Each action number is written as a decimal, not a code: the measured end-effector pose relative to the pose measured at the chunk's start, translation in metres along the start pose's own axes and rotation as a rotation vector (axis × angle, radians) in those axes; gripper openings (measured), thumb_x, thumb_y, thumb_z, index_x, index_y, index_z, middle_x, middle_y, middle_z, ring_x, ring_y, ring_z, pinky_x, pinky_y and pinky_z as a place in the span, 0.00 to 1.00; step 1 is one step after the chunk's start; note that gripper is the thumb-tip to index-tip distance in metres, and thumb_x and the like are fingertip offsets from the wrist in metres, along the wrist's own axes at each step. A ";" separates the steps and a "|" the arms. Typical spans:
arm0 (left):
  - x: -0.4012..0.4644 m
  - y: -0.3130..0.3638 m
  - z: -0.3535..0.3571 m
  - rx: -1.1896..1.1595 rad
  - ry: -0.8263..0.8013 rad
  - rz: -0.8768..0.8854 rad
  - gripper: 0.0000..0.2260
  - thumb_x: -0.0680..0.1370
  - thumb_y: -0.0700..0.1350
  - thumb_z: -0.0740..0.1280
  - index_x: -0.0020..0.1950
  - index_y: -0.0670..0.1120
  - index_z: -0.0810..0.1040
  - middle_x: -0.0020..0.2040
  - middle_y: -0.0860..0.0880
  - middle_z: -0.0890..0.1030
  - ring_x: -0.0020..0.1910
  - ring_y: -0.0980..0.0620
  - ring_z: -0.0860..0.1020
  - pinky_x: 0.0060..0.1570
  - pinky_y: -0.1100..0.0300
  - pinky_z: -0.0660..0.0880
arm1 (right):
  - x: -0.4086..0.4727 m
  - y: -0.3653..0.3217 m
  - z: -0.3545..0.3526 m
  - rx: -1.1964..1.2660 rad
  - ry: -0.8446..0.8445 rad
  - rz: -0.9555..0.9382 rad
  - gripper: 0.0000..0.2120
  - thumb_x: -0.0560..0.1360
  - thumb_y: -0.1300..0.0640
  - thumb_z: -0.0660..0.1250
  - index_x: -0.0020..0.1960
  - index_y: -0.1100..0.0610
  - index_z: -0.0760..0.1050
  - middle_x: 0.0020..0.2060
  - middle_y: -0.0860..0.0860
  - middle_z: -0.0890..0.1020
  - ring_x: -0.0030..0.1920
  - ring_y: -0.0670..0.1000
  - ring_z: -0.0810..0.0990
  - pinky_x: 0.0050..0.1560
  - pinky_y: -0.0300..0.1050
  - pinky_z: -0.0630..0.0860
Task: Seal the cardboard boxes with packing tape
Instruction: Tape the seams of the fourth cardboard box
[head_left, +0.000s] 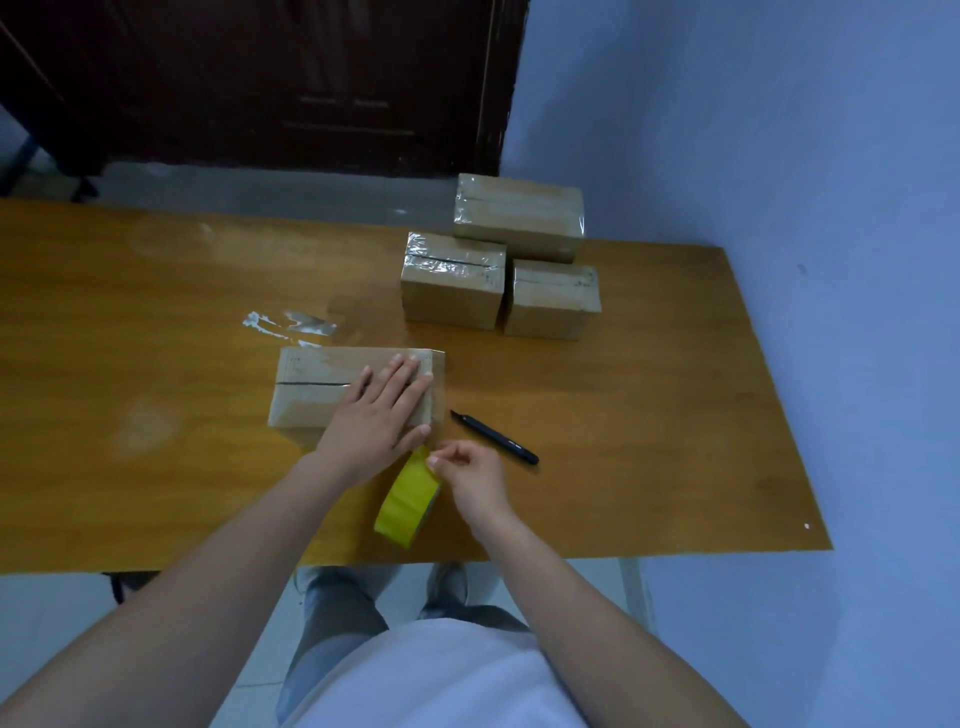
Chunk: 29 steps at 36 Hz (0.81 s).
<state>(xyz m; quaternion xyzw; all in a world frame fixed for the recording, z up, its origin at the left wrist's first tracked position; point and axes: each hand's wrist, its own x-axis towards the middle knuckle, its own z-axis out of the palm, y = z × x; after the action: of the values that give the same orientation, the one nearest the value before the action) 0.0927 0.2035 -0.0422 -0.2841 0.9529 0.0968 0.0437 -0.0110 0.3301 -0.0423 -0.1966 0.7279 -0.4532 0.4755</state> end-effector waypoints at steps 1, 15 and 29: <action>0.001 0.000 0.000 -0.003 0.005 -0.008 0.35 0.76 0.64 0.42 0.77 0.46 0.59 0.77 0.45 0.57 0.77 0.47 0.53 0.73 0.50 0.47 | -0.001 -0.001 0.000 -0.030 -0.018 -0.006 0.11 0.73 0.64 0.69 0.35 0.53 0.74 0.46 0.52 0.82 0.51 0.51 0.79 0.56 0.45 0.72; 0.002 -0.004 0.011 0.126 0.131 0.036 0.37 0.67 0.54 0.77 0.71 0.42 0.70 0.71 0.41 0.70 0.70 0.41 0.68 0.64 0.41 0.67 | 0.004 -0.011 -0.054 -0.195 -0.023 -0.044 0.13 0.71 0.68 0.69 0.32 0.54 0.75 0.44 0.51 0.83 0.47 0.49 0.80 0.55 0.44 0.74; 0.005 -0.004 0.017 0.068 0.237 0.033 0.35 0.68 0.53 0.76 0.72 0.44 0.69 0.73 0.42 0.68 0.72 0.43 0.65 0.68 0.44 0.63 | 0.055 -0.010 -0.055 -0.862 -0.268 0.063 0.07 0.79 0.58 0.63 0.52 0.61 0.76 0.49 0.55 0.78 0.46 0.52 0.75 0.44 0.42 0.68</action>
<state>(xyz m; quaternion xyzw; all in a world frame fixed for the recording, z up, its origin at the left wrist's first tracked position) 0.0914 0.2017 -0.0603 -0.2763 0.9586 0.0309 -0.0614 -0.0862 0.3114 -0.0544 -0.4113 0.7879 -0.0645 0.4538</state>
